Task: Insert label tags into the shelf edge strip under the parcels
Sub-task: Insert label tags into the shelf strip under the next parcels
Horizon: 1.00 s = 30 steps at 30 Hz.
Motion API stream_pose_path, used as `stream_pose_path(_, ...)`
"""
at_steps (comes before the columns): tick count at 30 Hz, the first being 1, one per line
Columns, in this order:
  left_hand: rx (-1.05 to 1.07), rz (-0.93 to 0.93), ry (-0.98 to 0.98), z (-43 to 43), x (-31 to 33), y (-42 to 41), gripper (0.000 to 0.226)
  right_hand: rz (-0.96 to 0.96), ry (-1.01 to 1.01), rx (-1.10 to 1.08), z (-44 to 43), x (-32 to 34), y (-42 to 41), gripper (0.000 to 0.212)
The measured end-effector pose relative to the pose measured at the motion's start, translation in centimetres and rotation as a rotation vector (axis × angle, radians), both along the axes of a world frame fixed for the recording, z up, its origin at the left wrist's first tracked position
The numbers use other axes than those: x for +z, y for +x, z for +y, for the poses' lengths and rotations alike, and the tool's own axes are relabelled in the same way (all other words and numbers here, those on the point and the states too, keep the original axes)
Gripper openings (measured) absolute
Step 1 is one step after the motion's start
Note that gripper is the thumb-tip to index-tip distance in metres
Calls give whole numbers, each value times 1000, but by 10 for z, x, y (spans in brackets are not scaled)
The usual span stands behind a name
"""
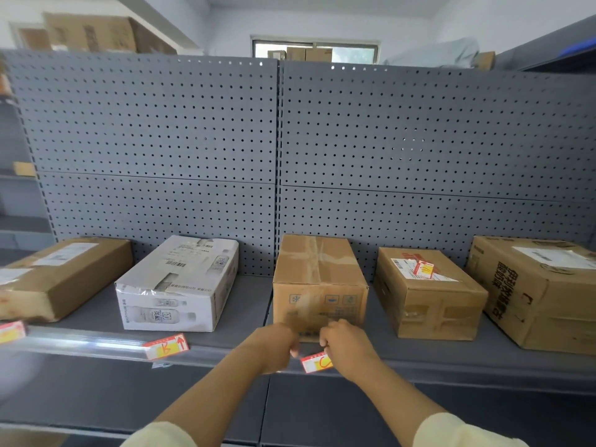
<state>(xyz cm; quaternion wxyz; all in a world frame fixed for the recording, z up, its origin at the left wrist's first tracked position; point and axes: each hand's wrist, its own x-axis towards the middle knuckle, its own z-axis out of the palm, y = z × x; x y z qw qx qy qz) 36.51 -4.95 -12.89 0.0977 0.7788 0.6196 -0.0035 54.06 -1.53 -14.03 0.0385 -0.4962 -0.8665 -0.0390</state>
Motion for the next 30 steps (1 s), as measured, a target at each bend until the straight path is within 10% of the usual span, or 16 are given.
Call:
stream_pose_path(15, -188, 25, 113, 23, 130, 59, 36, 94, -43, -168, -2, 87, 67, 21)
stream_pose_path(30, -170, 64, 198, 73, 127, 179, 29, 139, -142, -366, 9, 83, 200, 26)
